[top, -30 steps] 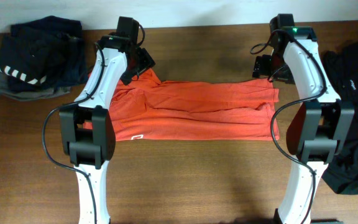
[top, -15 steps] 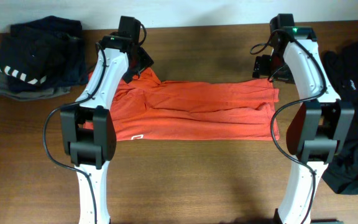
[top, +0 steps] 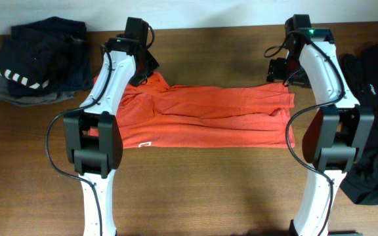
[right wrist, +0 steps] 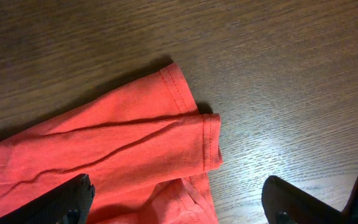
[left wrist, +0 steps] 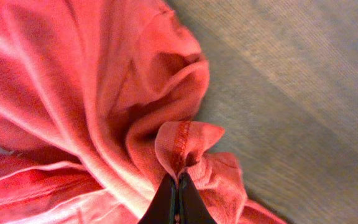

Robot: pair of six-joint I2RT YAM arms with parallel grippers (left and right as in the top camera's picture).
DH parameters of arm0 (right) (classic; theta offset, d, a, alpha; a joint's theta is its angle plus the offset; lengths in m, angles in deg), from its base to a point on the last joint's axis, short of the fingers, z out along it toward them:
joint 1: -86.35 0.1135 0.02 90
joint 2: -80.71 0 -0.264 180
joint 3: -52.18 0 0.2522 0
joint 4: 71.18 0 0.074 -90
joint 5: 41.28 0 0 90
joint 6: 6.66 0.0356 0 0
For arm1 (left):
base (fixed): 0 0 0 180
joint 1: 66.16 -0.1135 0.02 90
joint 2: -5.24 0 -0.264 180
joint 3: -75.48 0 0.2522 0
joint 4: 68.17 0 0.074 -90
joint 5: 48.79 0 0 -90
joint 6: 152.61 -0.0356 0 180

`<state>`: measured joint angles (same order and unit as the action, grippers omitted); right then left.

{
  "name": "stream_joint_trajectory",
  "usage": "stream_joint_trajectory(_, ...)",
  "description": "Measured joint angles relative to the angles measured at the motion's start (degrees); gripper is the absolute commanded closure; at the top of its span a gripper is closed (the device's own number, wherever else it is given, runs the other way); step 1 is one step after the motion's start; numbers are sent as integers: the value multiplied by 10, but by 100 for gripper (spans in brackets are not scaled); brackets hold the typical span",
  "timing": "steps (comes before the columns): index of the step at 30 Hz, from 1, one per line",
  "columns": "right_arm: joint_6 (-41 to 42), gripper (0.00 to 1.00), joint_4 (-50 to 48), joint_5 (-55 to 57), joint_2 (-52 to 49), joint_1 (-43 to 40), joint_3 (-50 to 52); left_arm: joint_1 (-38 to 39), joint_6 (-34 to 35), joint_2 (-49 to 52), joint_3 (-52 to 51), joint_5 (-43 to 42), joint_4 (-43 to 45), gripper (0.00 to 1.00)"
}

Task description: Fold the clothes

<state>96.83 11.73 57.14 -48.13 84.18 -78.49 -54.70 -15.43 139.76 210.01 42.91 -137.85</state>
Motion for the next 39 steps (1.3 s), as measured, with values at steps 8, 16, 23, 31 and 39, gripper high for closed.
stream_joint_trajectory(8,0,9,0,0,0,0,0,0,-11,-1,0,30,-62,99)
stream_joint_trajectory(16,0,9,2,0,0,0,0,0,-52,-37,0,78,-100,99)
stream_joint_trajectory(23,0,9,10,0,0,0,0,-1,-80,-67,4,101,-183,99)
stream_joint_trajectory(31,0,8,17,-7,0,0,0,-23,-104,-67,4,111,-254,99)
stream_joint_trajectory(39,0,6,21,-11,0,0,0,-61,-136,-67,4,115,-287,98)
